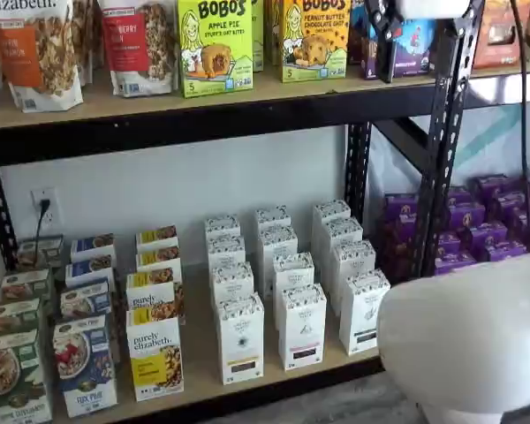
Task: Pick up the white box with a yellow strip in the middle, on the bottom shelf, the fourth box from the left
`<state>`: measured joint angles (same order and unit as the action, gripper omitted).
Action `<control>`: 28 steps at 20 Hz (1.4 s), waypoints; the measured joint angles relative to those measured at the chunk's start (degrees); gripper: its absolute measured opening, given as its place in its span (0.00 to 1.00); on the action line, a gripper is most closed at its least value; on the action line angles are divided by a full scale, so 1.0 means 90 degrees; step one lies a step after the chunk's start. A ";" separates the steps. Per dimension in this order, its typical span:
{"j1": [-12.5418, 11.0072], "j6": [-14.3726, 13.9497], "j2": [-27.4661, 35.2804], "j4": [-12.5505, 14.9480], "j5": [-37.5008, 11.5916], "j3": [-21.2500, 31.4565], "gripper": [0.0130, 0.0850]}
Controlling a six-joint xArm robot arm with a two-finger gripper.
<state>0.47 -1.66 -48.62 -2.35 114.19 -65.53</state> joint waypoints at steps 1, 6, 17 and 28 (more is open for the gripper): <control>-0.0117 0.0056 0.0029 -0.0137 0.0061 -0.0021 1.00; -0.0796 0.0356 0.0181 -0.0944 0.0360 -0.0127 1.00; -0.0198 0.0032 0.0088 -0.0517 -0.0457 0.0374 1.00; 0.0312 -0.0329 -0.0041 -0.0427 -0.1723 0.1435 1.00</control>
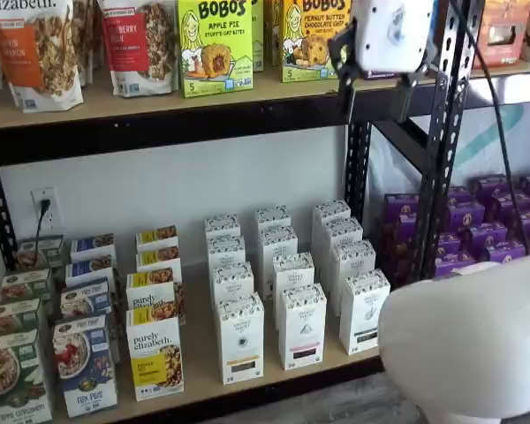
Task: Pick up the white box with a yellow strip in the middle, on the bottom shelf, the fourth box from the left
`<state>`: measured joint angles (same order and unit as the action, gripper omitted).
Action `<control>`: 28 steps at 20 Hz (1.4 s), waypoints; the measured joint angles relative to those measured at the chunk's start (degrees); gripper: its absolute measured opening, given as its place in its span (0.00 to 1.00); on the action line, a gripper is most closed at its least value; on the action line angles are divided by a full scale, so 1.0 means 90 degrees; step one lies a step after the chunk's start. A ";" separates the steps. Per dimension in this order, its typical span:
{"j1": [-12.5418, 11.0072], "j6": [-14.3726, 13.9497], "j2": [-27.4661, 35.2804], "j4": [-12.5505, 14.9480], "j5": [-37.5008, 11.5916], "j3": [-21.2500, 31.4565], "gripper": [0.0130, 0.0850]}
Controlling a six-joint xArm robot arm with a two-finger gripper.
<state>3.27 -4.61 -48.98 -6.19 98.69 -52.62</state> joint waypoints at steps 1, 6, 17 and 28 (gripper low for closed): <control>0.0089 -0.0078 -0.0001 0.0014 -0.0115 0.0112 1.00; 0.0644 -0.0544 -0.0123 0.0126 -0.1064 0.0864 1.00; 0.1661 -0.1495 0.0443 0.0379 -0.2771 0.2047 1.00; 0.2111 -0.1973 0.1443 0.0557 -0.4245 0.2687 1.00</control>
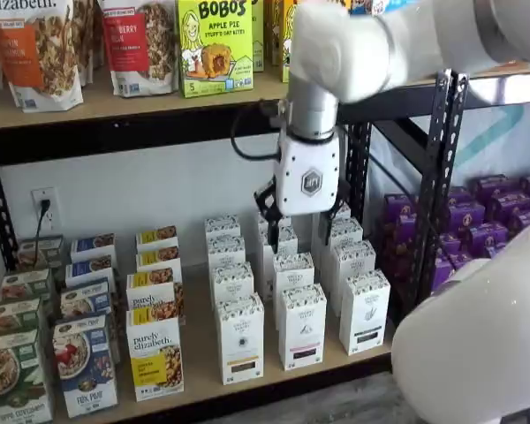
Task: Pick up the white box with a yellow strip in the middle, on the bottom shelf, the fourth box from the left
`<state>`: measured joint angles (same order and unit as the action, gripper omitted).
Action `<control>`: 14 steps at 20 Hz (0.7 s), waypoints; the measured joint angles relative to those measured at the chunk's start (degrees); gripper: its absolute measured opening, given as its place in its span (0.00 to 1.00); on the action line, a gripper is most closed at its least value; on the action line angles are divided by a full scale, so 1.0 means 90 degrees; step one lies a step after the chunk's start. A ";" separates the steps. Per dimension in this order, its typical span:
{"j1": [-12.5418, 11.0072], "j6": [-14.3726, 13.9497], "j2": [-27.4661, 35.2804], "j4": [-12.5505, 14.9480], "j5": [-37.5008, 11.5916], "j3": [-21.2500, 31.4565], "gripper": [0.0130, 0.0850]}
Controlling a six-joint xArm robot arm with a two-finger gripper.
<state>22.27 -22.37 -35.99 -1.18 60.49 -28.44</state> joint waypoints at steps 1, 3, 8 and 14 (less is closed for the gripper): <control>0.0021 -0.0053 0.0079 0.0070 -0.0221 0.0075 1.00; 0.0075 -0.0224 0.0340 0.0285 -0.0507 0.0123 1.00; 0.0198 -0.0778 0.1028 0.0899 -0.1561 0.0272 1.00; 0.0137 -0.0873 0.2152 0.1011 -0.2414 0.0030 1.00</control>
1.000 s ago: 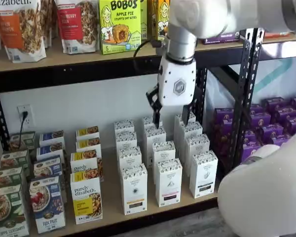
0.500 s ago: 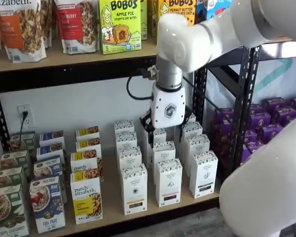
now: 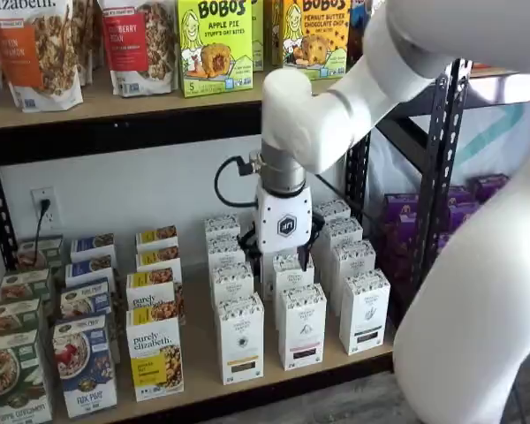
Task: Pick up the white box with a yellow strip in the middle, on the bottom shelf, the fourth box from the left
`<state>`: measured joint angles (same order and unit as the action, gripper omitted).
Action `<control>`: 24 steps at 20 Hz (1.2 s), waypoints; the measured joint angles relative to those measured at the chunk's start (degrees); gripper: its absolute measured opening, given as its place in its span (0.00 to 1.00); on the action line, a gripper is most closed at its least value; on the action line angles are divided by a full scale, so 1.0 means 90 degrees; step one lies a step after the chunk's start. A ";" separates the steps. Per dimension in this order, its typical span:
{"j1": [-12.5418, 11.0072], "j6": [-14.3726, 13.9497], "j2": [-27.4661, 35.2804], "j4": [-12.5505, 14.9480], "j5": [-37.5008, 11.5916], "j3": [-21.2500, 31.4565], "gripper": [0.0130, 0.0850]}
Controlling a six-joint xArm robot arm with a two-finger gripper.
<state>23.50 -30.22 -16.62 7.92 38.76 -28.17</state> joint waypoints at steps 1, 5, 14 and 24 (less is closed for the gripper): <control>-0.0038 -0.0029 0.0271 0.0069 -0.0139 -0.0082 1.00; -0.0153 -0.0148 0.1004 0.0285 -0.0896 -0.0193 1.00; -0.0167 0.0025 0.2643 0.0048 -0.1917 -0.0821 1.00; -0.0418 -0.0182 0.3960 0.0517 -0.2261 -0.1887 1.00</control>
<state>19.75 -31.86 19.02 12.57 18.41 -45.15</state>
